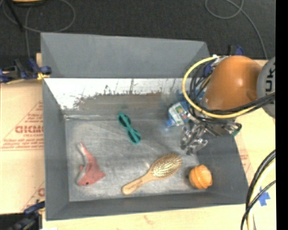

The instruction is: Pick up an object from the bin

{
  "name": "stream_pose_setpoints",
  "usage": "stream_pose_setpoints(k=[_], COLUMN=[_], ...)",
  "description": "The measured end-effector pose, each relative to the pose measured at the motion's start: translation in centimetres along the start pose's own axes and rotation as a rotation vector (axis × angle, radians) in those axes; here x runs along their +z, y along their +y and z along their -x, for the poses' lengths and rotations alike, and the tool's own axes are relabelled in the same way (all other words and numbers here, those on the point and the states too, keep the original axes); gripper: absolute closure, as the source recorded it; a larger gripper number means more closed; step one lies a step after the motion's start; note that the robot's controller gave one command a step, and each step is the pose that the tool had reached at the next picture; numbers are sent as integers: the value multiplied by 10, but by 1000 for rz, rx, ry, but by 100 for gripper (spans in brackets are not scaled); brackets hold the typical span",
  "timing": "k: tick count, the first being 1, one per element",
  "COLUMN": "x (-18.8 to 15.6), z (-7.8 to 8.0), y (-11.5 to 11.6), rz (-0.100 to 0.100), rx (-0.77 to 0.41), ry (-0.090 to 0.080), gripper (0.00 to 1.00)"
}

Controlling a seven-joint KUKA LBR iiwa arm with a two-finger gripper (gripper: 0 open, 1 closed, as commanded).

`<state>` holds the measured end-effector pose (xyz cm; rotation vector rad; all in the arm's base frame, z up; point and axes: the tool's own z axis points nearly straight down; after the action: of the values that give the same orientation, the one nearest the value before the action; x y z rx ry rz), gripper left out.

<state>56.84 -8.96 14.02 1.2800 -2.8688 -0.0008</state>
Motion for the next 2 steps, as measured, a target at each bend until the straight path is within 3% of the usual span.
stream_pose_setpoints(k=[1,2], x=[12,27], z=[-2,-3], y=[-3,-3], rz=[-2,1], rx=[-6,-7], ry=[-4,-3], gripper=[0,0])
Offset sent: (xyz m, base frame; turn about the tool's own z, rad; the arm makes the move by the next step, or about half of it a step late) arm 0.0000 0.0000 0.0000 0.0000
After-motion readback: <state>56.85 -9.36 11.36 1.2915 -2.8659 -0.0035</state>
